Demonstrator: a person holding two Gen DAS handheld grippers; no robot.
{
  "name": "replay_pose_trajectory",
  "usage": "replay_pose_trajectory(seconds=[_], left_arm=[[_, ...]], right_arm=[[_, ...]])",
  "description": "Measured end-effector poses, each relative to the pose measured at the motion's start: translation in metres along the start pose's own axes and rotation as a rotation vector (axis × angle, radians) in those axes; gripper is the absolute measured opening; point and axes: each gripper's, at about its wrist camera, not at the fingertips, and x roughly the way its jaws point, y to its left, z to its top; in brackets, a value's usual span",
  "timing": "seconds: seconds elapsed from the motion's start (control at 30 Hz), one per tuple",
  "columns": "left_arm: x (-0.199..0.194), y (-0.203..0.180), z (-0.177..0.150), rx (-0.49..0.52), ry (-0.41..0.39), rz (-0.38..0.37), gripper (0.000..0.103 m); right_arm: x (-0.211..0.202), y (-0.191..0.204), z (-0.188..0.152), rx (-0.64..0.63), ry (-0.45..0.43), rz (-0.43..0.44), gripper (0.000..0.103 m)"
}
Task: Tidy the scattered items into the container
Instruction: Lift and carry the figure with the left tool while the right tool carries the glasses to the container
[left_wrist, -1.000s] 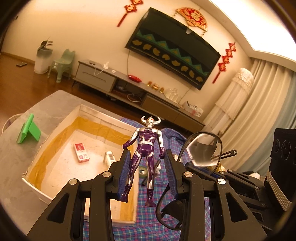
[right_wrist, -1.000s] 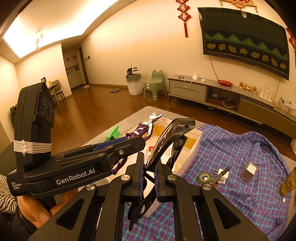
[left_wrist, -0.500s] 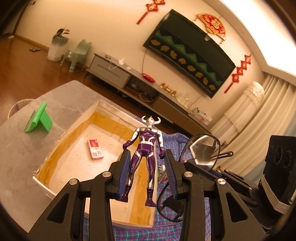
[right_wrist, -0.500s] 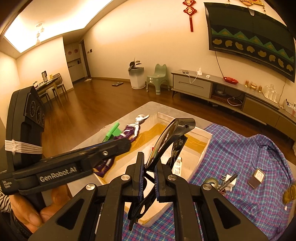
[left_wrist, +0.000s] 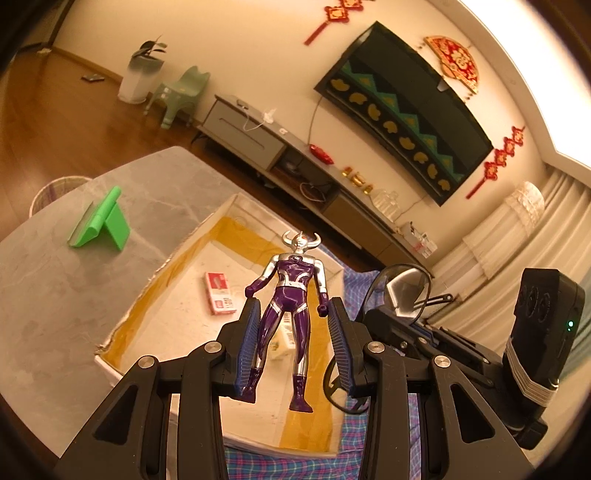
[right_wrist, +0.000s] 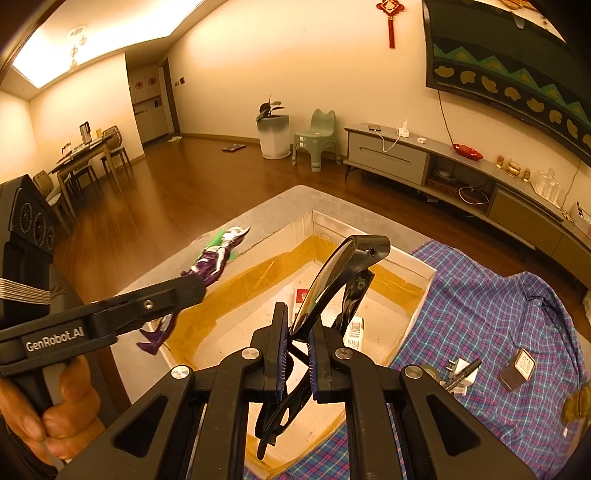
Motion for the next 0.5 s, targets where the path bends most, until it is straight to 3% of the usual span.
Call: replay_pose_trajectory(seconds=[0.5], left_arm=[[0.023, 0.016, -0.001, -0.013, 0.053, 0.097, 0.038]], right_arm=[[0.063, -0.014, 0.02, -0.013, 0.119, 0.027, 0.011]])
